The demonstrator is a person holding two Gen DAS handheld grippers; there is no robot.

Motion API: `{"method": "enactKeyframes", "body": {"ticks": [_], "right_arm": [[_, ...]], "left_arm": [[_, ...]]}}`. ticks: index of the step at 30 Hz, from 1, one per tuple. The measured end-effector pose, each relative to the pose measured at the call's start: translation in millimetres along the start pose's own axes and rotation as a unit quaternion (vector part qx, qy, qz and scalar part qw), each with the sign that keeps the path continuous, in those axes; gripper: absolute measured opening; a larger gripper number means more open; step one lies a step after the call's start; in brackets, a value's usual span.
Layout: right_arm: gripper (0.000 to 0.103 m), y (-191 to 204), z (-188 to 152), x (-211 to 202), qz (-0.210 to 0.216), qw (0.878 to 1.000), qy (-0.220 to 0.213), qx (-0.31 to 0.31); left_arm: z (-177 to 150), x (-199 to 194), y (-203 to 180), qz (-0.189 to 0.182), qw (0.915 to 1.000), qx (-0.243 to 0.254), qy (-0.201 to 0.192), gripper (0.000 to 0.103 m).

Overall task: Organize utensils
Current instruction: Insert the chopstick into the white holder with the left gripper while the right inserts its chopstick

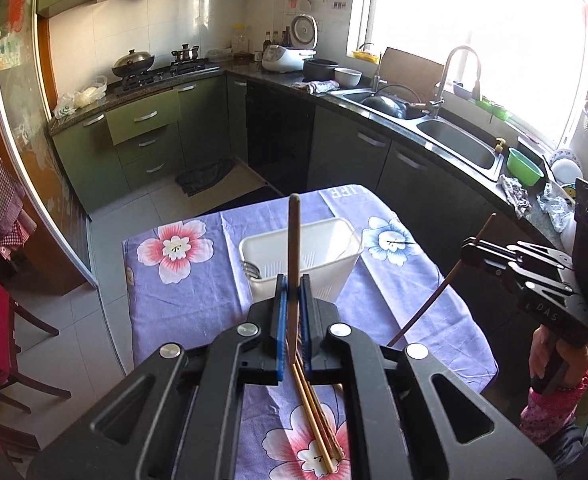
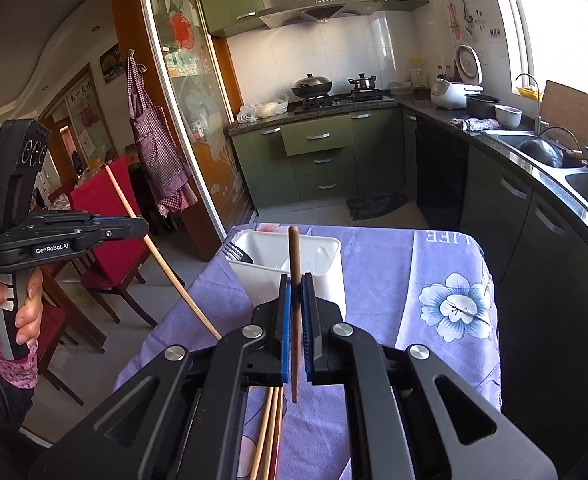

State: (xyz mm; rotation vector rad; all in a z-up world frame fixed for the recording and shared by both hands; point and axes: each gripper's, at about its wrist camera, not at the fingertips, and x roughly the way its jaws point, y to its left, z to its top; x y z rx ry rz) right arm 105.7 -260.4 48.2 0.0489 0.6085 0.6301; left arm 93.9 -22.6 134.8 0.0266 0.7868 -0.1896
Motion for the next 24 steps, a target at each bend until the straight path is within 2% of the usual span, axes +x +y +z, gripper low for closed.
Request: {"method": "enactKeyframes", "body": {"ticks": [7, 17, 20, 24], "right_arm": [[0.006, 9, 44, -8, 0.015, 0.999, -0.034, -0.005], [0.006, 28, 117, -11, 0.017, 0.995, -0.1, -0.009], [0.006, 30, 132, 2, -0.005, 0.994, -0.104, -0.013], [0.006, 27, 136, 32, -0.027, 0.996, -0.086, -0.011]], "left_arm": [[44, -29, -10, 0.011, 0.9985, 0.006, -0.054, 0.006], [88, -7, -1, 0.024, 0.9958, -0.009, -0.088, 0.006], [92, 13, 5, 0.031, 0.9962, -0.012, -0.081, 0.006], [85, 51, 8, 0.033, 0.9984, -0.011, -0.045, 0.006]]}}
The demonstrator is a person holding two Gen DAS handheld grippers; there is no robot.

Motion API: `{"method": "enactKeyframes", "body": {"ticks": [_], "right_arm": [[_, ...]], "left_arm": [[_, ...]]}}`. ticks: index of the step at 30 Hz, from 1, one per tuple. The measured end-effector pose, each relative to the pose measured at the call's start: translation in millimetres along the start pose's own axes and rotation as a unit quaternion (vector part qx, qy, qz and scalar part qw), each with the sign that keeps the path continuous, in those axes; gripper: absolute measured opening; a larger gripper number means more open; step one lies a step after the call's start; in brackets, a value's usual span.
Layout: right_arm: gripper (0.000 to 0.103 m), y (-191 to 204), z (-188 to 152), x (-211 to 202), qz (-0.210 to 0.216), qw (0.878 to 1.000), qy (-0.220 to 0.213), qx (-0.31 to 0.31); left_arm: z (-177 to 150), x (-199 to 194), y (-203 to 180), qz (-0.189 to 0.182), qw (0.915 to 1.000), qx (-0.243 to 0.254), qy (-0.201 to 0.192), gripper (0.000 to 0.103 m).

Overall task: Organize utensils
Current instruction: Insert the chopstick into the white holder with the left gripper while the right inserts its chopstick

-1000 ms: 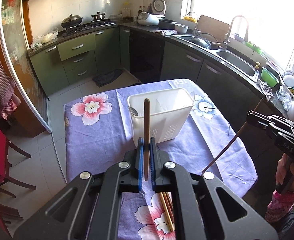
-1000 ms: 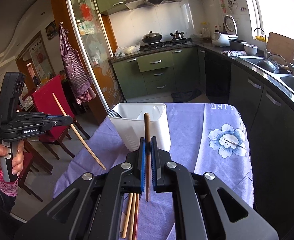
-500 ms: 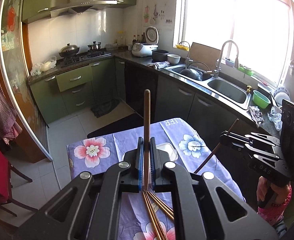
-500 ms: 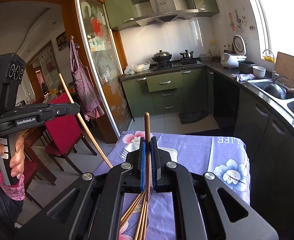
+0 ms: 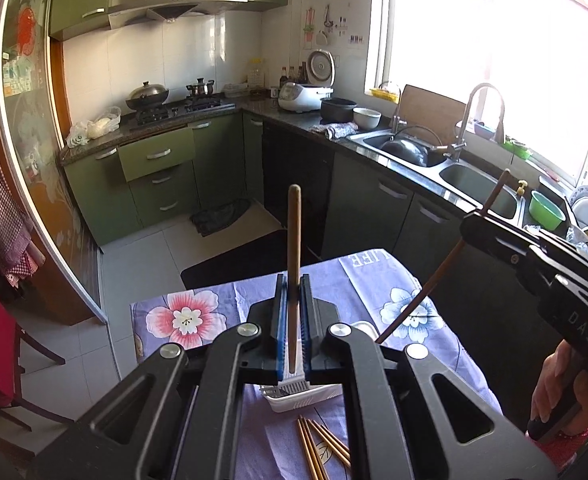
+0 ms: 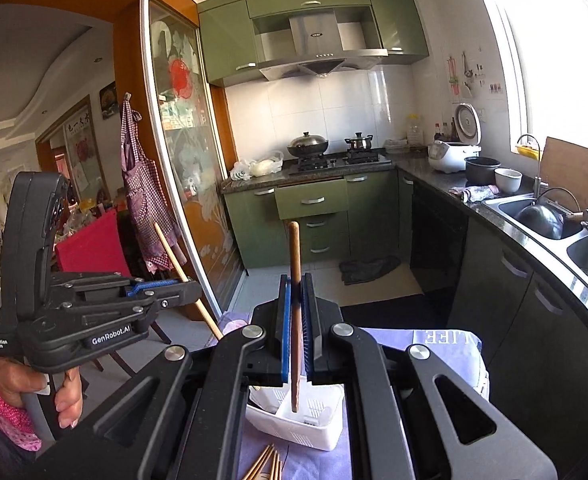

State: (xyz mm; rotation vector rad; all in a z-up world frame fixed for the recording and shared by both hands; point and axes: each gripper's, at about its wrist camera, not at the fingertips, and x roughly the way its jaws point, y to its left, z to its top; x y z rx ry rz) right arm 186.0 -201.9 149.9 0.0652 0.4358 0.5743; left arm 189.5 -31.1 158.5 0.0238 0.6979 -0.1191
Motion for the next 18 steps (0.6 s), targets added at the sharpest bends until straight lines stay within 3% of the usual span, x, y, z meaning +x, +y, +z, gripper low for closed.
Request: {"method": "enactKeyframes", "body": {"ticks": [7, 9, 10, 18], "right_arm": [[0.006, -8, -30, 57, -0.006, 0.998, 0.064, 0.002], [0.006, -8, -37, 65, -0.006, 0.997, 0.074, 0.001], [0.006, -10, -39, 69, -0.006, 0.997, 0.077, 0.002], [0.008, -14, -44, 61, -0.008, 0.997, 0.075, 0.001]], "left_arm": [[-28, 42, 8, -0.005, 0.9974, -0.002, 0.072, 0.01], [-32, 41, 10, -0.004, 0.9974, -0.002, 0.072, 0.031], [-33, 38, 11, -0.002, 0.9976, -0.002, 0.069, 0.034], [-34, 15, 5, -0.013, 0.9982, 0.0, 0.059, 0.042]]}}
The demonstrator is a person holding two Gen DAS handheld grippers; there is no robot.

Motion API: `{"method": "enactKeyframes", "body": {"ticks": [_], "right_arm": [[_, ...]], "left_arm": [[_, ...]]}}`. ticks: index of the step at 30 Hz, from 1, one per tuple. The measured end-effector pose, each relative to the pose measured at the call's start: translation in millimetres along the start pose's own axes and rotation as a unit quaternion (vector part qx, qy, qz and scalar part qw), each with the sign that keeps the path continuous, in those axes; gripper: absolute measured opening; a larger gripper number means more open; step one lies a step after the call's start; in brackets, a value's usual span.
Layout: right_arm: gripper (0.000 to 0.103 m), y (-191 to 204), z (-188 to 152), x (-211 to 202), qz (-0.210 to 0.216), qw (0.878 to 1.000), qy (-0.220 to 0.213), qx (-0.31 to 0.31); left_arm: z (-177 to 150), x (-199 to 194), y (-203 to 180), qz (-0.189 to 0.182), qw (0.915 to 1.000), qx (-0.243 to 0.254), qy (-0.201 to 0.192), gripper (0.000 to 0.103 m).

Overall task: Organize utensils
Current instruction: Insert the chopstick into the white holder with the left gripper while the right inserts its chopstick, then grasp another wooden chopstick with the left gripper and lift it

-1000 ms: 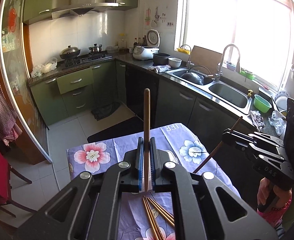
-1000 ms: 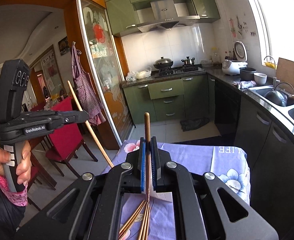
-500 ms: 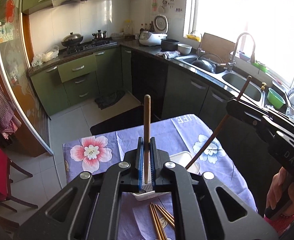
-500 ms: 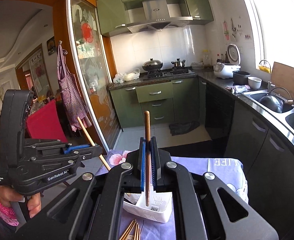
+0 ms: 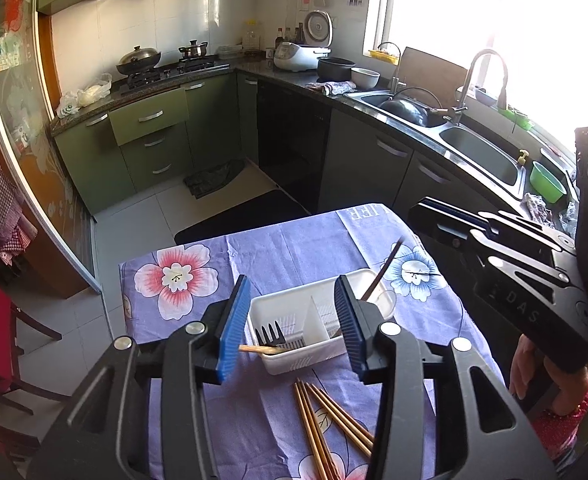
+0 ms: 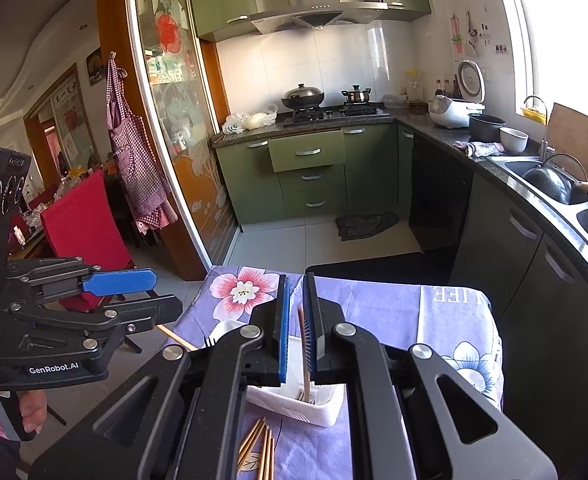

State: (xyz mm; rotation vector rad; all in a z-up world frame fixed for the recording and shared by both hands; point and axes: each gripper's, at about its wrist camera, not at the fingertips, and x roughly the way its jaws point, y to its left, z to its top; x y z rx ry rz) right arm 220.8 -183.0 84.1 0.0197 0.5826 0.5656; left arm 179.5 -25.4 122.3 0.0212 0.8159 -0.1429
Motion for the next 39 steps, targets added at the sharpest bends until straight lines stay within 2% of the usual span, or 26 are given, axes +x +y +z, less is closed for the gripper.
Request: {"method": "enactKeyframes", "body": {"ticks": [4, 6, 7, 8, 11, 14, 20, 23, 27, 39], "right_arm": [[0.008, 2, -2, -24, 0.015, 1.0, -0.019, 0.002], [0.024, 1, -9, -42, 0.02, 0.999, -0.032, -0.001], [0.028, 1, -14, -52, 0.018, 0.999, -0.036, -0.003], [0.031, -1, -21, -59, 0.016, 0.999, -0.037, -0.004], [0.031, -11, -51, -75, 0.008, 1.0, -0.024, -0.003], [0.031, -27, -86, -81, -0.005, 1.0, 0.0, 0.011], [0.031, -58, -157, -73, -0.016, 0.997, 0.052, 0.059], [0.031, -70, -186, -67, -0.012, 0.994, 0.074, 0.077], [0.031, -80, -205, -61, -0.005, 0.991, 0.088, 0.098], [0.033, -78, -202, -62, 0.009, 0.991, 0.086, 0.106]], "left_arm": [[-13, -7, -5, -0.017, 0.9998, 0.003, 0.013, 0.042], [-25, -6, -9, -0.021, 0.9994, 0.002, 0.027, 0.044], [-32, -4, -9, -0.023, 0.9991, -0.001, 0.036, 0.046], [-42, 0, -9, -0.024, 0.9986, -0.004, 0.046, 0.05], [-77, 23, -11, -0.025, 0.9956, -0.008, 0.09, 0.05], [-112, 60, -13, -0.033, 0.9882, -0.013, 0.149, 0.049], [-156, 128, -8, -0.017, 0.9719, -0.025, 0.233, 0.027], [-165, 143, -7, -0.005, 0.9675, -0.025, 0.251, 0.024], [-168, 150, -7, 0.006, 0.9654, -0.022, 0.26, 0.022], [-179, 167, -15, 0.02, 0.9592, -0.004, 0.282, 0.017]]}}
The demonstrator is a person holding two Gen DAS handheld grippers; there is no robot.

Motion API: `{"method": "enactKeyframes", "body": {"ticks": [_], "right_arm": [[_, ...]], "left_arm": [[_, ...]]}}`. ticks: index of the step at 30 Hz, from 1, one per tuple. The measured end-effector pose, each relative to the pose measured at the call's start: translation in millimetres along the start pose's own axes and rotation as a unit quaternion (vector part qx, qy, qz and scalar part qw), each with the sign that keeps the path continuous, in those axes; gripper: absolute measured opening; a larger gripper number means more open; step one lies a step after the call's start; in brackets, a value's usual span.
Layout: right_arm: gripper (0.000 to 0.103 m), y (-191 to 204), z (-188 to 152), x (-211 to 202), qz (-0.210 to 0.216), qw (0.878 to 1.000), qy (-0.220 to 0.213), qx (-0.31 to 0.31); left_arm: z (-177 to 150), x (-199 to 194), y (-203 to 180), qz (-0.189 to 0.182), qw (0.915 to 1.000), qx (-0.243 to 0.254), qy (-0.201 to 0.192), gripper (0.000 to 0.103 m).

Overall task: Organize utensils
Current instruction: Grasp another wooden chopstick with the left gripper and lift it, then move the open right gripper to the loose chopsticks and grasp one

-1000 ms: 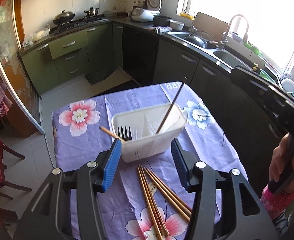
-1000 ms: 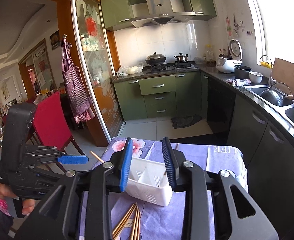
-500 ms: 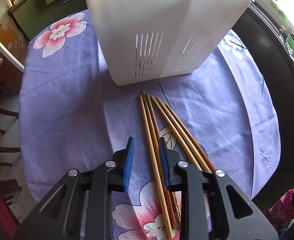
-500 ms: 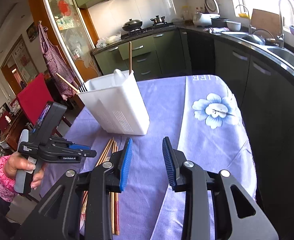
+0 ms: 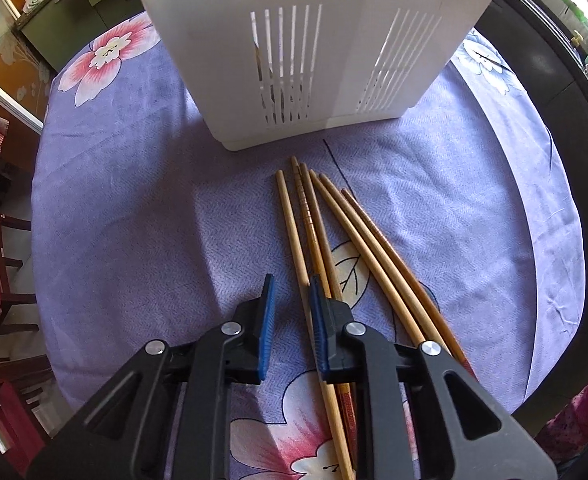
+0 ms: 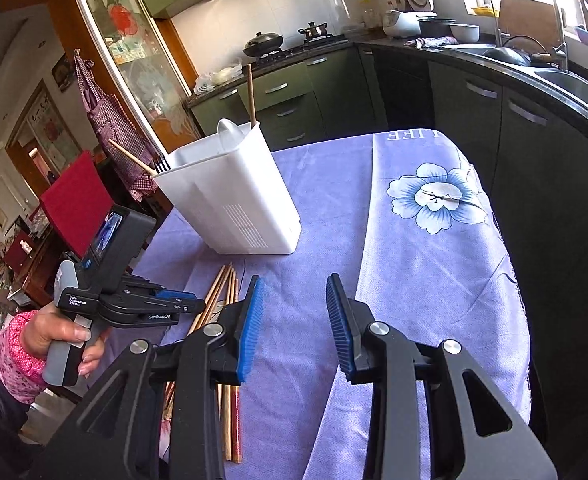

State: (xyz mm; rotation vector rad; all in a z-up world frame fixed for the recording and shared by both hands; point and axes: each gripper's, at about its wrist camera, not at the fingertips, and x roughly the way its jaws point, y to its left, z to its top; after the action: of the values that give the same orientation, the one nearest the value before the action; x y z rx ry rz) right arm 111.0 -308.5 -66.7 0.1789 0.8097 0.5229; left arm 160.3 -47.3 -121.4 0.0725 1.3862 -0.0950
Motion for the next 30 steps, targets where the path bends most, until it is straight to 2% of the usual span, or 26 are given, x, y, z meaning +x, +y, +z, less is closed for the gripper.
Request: {"method": "enactKeyframes", "body": {"ticks": [5, 7, 11, 15, 21, 25, 30], "right_arm": [[0.033, 2, 1, 3, 0.003, 1.0, 0.005, -0.001], [0.033, 6, 1, 5, 0.002, 1.0, 0.009, -0.005], [0.044, 19, 0, 21, 0.001, 0.999, 0.036, -0.033], [0.044, 39, -6, 56, 0.002, 0.995, 0.078, -0.069], [0.043, 67, -14, 121, -0.021, 0.983, 0.138, -0.118], [0.043, 76, -16, 148, -0.037, 0.976, 0.162, -0.139], [0.043, 85, -16, 165, -0.063, 0.97, 0.171, -0.162]], "left_arm": [[3, 7, -13, 0.008, 0.9999, 0.01, 0.003, 0.014], [4, 7, -12, 0.003, 0.9999, 0.009, 0.005, 0.009], [3, 6, -2, -0.006, 1.0, -0.005, 0.003, 0.006], [-1, -12, 7, -0.022, 0.9991, -0.017, -0.031, 0.006], [-13, -52, 13, -0.027, 0.9946, -0.012, -0.099, 0.006], [-22, -74, 23, -0.027, 0.9899, -0.01, -0.139, 0.006], [-44, -103, 27, -0.025, 0.9829, -0.008, -0.182, 0.006]]}}
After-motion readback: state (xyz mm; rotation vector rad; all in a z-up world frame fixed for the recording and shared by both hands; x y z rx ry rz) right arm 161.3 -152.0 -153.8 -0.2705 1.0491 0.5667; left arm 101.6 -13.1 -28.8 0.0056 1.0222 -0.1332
